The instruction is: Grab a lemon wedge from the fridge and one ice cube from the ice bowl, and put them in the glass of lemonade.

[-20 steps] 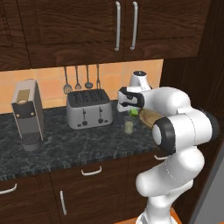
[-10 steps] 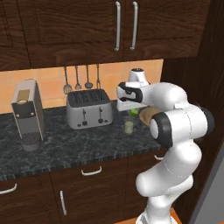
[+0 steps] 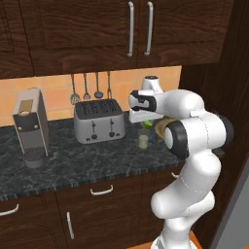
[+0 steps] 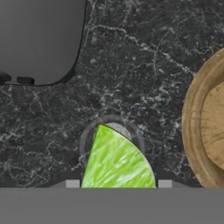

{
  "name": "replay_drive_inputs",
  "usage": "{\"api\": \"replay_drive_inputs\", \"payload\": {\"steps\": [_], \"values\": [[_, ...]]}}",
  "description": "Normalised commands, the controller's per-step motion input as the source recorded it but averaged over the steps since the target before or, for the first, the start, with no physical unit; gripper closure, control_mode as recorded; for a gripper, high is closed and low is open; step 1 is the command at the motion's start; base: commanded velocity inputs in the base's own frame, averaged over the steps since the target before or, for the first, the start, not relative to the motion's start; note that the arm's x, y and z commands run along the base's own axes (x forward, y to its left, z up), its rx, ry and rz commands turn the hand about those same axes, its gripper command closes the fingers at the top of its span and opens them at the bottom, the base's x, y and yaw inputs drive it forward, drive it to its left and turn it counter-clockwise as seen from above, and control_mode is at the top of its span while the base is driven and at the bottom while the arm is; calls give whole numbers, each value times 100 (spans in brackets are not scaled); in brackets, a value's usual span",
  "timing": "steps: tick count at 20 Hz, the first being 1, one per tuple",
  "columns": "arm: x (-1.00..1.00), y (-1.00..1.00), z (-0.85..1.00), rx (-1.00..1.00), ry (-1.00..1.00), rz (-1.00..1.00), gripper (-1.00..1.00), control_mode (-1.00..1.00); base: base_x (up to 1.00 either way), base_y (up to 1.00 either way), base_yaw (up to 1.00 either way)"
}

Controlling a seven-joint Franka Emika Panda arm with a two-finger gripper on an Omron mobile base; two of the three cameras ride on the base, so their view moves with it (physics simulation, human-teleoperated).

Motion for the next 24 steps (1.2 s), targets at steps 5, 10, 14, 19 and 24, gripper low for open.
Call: {"api": "replay_drive_inputs", "payload": {"steps": [5, 10, 14, 19, 24], "values": [[-6, 0, -21, 0, 0, 0, 100, -100, 0, 0, 0], [4, 0, -13, 0, 0, 0, 100, -100, 0, 0, 0], [8, 0, -9, 1, 0, 0, 100, -100, 0, 0, 0], [12, 0, 0, 0, 0, 0, 100, -100, 0, 0, 0], [1, 0, -14, 0, 0, 0, 100, -100, 0, 0, 0]]}}
